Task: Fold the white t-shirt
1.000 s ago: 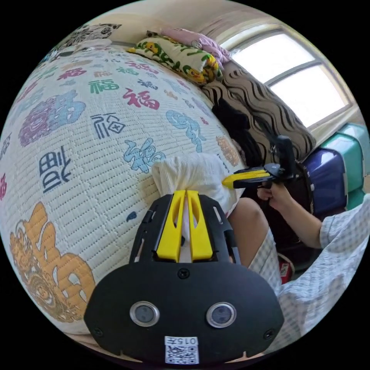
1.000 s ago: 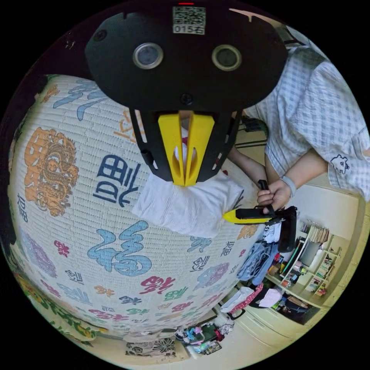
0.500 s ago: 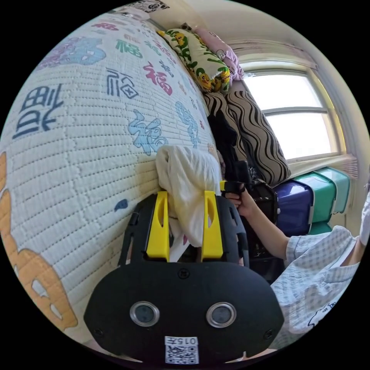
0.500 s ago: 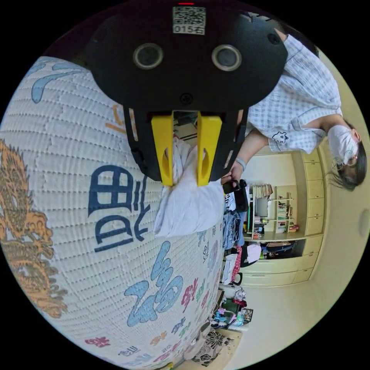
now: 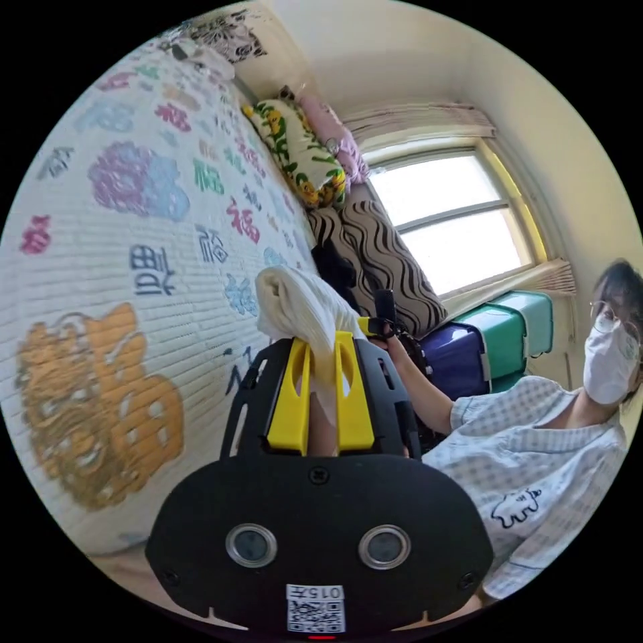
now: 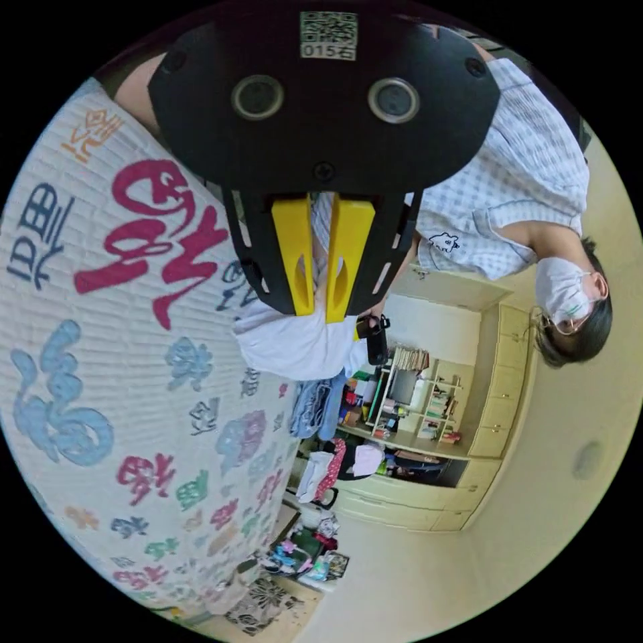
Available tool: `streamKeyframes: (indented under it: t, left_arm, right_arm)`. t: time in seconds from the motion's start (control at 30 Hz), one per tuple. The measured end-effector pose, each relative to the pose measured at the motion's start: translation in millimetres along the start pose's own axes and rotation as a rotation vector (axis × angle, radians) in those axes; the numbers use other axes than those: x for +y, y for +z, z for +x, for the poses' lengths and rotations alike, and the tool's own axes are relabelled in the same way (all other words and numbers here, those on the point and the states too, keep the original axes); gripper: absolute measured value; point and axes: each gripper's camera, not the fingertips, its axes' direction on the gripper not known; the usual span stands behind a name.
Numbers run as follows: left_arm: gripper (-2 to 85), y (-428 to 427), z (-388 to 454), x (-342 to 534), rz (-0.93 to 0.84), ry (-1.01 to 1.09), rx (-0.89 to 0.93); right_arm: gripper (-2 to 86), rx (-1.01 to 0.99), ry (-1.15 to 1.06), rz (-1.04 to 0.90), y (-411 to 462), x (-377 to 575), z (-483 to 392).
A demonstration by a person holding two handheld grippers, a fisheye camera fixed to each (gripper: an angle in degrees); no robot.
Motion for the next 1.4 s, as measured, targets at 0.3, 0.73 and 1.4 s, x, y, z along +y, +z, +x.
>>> streamKeyframes:
  t: [0.3, 0.73, 1.4]
  left_arm:
    - [5.9, -309, 98, 46, 0.257, 0.020, -0.372]
    - [7.2, -441, 64, 117, 0.353, -0.174, -0.363]
    - [4.7, -260, 242, 100, 0.244, 0.071, -1.123]
  right_arm:
    - [2.1, -0.164, -0.291, -0.189, 248, -138, -175]
    - [4.8, -0.002, -0.123, -0.276, 381, -160, -229]
    - [-0.5, 0.702, -0.746, -0.344, 423, -83, -457]
